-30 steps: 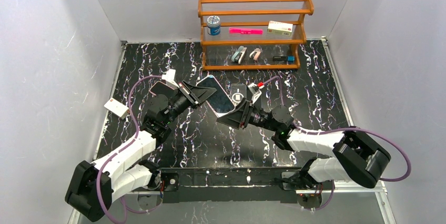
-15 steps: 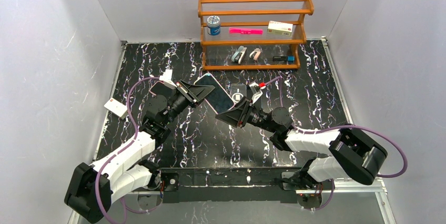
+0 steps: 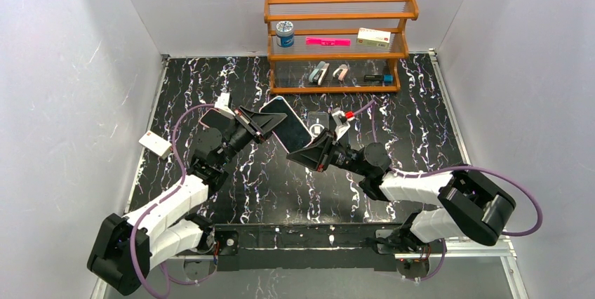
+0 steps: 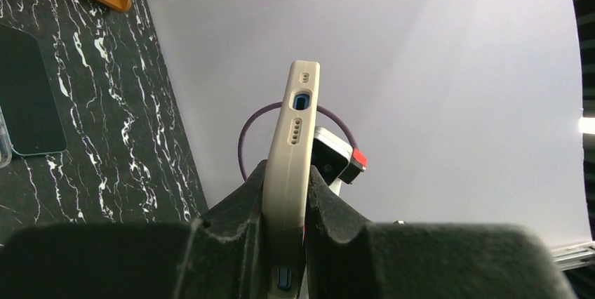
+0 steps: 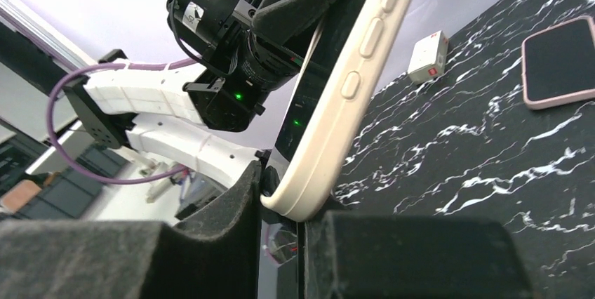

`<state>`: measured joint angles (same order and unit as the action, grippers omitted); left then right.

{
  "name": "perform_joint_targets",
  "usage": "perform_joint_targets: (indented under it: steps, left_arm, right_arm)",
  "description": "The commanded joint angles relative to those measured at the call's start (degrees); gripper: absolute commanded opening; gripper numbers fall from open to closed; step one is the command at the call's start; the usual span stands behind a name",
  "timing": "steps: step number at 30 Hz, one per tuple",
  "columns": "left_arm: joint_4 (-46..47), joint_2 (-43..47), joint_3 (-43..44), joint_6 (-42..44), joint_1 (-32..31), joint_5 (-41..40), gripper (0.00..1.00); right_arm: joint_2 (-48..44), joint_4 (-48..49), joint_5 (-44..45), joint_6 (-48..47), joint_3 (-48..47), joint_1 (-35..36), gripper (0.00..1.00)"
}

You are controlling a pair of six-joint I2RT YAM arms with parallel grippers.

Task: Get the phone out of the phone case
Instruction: Remove the phone case from the phone.

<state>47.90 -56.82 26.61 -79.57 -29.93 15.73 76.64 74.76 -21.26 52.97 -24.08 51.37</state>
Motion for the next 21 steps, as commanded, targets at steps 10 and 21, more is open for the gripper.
perform_joint_targets:
  steps: [10, 21]
  left_arm:
    - [-3.5, -0.9, 0.7, -5.8, -0.2, 0.5, 0.0]
    - [-6.4, -0.3, 1.9, -4.0, -0.1, 0.4, 0.0]
  right_arm:
    - [-3.3, -20.8, -6.2, -36.3, -6.7, 0.3, 0.05]
    - [-2.9, -28.3, -6.1, -42.4, -9.1, 0.2, 0.15]
